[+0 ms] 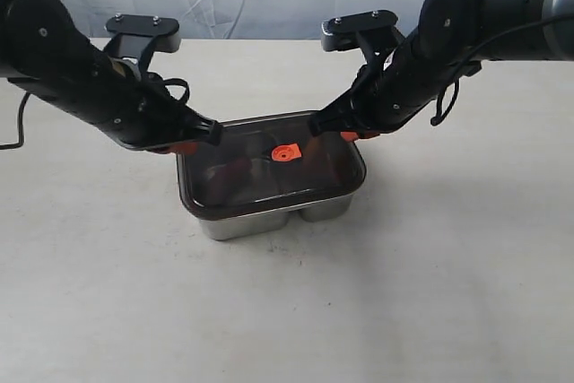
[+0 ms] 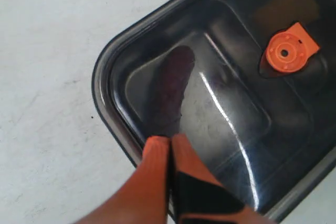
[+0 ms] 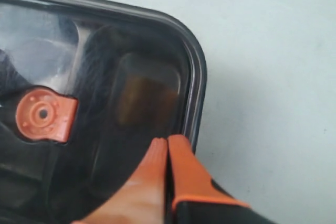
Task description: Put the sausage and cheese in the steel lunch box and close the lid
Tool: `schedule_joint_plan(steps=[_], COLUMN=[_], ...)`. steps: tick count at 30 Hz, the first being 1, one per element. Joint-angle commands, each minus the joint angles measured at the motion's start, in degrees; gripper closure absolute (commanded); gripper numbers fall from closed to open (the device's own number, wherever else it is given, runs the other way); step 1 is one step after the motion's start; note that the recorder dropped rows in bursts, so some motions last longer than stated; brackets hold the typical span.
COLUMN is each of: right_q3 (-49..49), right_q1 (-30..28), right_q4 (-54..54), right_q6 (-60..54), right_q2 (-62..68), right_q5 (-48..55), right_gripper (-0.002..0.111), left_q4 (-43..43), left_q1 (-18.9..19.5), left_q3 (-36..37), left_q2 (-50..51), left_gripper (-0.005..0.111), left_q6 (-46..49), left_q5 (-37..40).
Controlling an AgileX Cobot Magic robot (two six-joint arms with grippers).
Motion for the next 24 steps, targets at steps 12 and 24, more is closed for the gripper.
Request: schedule_joint_plan(steps=[12,24], right_q3=[-0.23,-0.23], right_q1=[-0.2,0.16], right_q4=[3.51,3.69], right_q6=[-1.82,-1.82], right_q2=[2.74,5.79], right_q5=[1.69,2.31], right_gripper=[0.108,0.108], left_q4=[-1.63,-1.51], left_q1=[0.02,0.02], left_q3=[-1.04,-1.04], left_q2=[5.67,8.12], left_gripper=[0.107,0.107], left_q6=[0.2,0.08], left_q5=[-1.17,2.75])
